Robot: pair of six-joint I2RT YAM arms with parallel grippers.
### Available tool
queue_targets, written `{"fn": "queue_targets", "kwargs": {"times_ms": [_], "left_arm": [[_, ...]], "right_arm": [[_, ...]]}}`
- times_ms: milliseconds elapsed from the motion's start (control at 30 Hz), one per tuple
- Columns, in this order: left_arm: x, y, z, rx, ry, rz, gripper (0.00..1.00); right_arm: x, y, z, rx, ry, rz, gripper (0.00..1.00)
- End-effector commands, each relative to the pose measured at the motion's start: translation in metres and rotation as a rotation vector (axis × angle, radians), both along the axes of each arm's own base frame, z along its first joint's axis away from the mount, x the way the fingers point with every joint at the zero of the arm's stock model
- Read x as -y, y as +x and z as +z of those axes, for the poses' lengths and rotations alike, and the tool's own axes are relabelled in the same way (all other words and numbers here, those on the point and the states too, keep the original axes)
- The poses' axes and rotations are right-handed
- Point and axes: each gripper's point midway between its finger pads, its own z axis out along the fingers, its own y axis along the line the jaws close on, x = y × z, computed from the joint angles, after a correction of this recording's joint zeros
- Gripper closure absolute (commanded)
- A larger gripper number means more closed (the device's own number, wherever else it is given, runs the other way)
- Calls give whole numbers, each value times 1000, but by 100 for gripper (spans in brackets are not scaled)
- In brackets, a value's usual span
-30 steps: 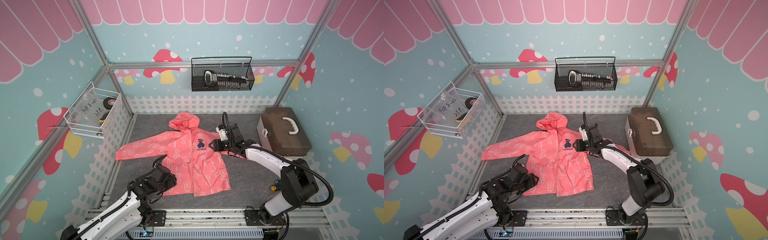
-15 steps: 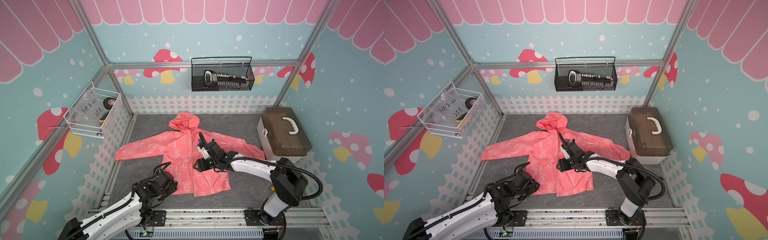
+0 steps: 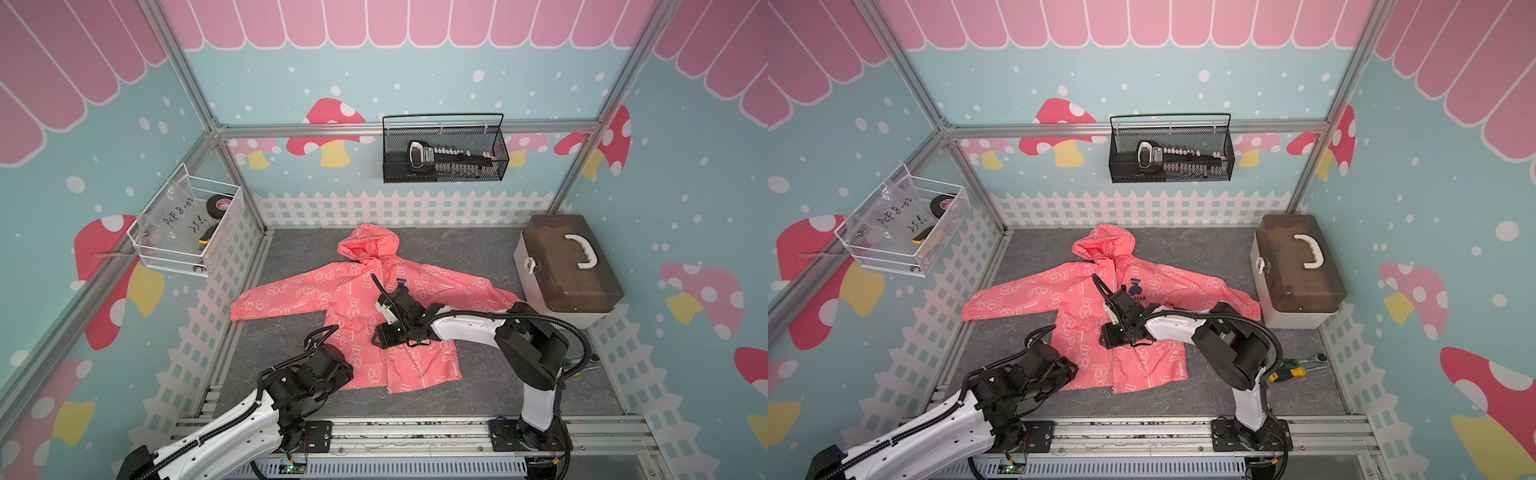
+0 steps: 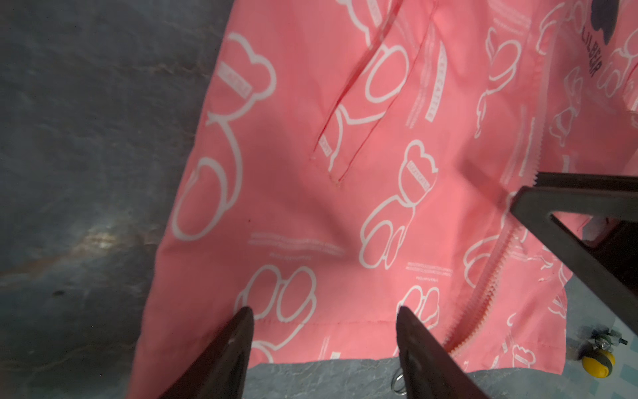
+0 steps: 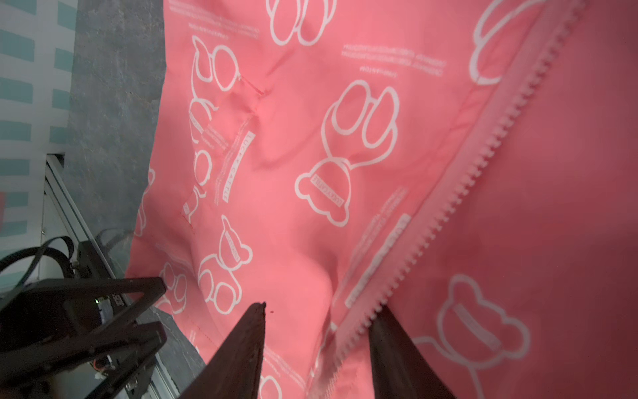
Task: Unzip the jacket
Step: Smooth out the jacket at the center of the board.
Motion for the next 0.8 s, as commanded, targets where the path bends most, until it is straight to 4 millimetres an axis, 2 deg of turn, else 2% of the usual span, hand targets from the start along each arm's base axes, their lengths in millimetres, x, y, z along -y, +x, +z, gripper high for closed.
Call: {"fn": "queue_targets", "kwargs": {"times_ms": [0, 67, 133, 367, 667, 767], "left_arm": [[-12, -2, -7, 9, 54, 16, 34], [-13, -1, -5, 20, 61, 14, 34], [-15, 1, -4, 32, 69, 13, 34], [-19, 9, 9, 94, 100, 5, 35], [-21, 13, 19, 125, 134, -16, 35], [-22, 12, 18, 116, 146, -24, 35]], "right_arm": [[-12, -2, -5, -16, 9, 16, 56], [-18, -4, -4, -18, 17, 30, 68], [-24, -6, -1, -11, 23, 39, 76], [-28, -16, 23, 24, 13, 42, 94], [-3, -26, 56, 103, -81, -17, 100], [9, -28, 55, 115, -115, -19, 99]]}}
